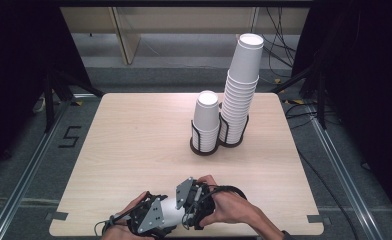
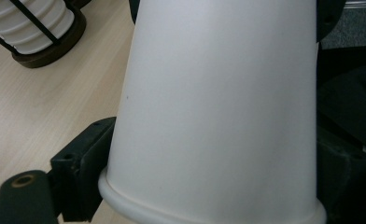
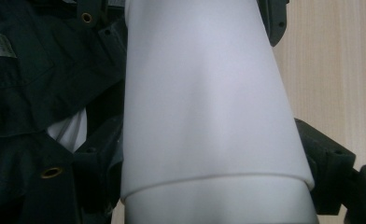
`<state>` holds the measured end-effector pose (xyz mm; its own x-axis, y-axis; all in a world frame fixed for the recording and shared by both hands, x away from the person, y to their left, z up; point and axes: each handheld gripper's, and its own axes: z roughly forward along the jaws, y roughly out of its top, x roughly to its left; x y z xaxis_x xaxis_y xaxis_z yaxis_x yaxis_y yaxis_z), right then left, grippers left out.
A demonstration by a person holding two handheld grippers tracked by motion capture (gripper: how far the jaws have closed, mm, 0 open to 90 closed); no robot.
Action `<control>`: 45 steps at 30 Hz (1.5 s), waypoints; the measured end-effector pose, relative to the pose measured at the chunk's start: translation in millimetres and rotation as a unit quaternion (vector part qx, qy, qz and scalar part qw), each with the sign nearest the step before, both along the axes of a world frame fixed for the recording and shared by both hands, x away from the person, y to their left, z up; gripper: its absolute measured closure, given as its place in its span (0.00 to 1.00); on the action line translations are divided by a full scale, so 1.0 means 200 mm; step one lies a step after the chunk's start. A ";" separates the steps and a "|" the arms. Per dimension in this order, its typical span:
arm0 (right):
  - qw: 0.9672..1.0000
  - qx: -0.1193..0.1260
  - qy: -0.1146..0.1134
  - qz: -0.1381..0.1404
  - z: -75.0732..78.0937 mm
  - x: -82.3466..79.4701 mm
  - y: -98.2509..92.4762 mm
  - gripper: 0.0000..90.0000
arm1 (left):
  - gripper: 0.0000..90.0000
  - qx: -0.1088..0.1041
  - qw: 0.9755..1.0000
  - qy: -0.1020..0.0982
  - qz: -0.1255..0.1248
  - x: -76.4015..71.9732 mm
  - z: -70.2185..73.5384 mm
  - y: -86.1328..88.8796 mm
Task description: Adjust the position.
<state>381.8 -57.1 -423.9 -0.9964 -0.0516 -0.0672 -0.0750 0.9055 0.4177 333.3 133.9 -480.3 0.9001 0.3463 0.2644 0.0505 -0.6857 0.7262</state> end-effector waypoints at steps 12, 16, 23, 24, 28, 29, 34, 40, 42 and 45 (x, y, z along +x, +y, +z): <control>0.991 0.116 0.052 0.029 0.06 0.12 -0.13 0.27 | 0.07 -0.221 0.975 0.019 -0.004 0.04 0.03 0.10; 0.989 0.139 0.050 0.026 0.09 0.13 -0.16 0.27 | 0.07 -0.245 0.970 0.006 -0.007 0.04 0.04 0.11; 0.991 0.124 0.046 0.027 0.07 0.13 -0.15 0.28 | 0.12 -0.220 0.975 -0.007 -0.025 0.03 0.05 0.11; 0.991 0.120 0.045 0.029 0.07 0.13 -0.15 0.28 | 0.13 -0.217 0.976 -0.010 -0.025 0.03 0.05 0.11; 0.992 0.110 0.055 0.040 0.06 0.13 -0.15 0.27 | 0.15 -0.201 0.979 -0.009 -0.030 0.02 0.05 0.11; 0.991 0.111 0.061 0.038 0.06 0.12 -0.15 0.27 | 0.15 -0.198 0.980 -0.009 -0.031 0.02 0.05 0.11; 0.994 0.092 0.044 0.029 0.05 0.13 -0.15 0.21 | 0.16 -0.203 0.979 -0.012 -0.026 0.03 0.06 0.11; 0.995 0.085 0.046 -0.002 0.05 0.12 -0.17 0.21 | 0.18 -0.197 0.980 -0.015 -0.028 0.02 0.06 0.11; 0.996 0.085 0.035 0.012 0.05 0.13 -0.16 0.21 | 0.18 -0.198 0.980 -0.015 -0.030 0.02 0.06 0.10; 0.995 0.090 0.018 0.030 0.06 0.11 -0.13 0.19 | 0.18 -0.185 0.982 -0.014 -0.025 0.02 0.07 0.11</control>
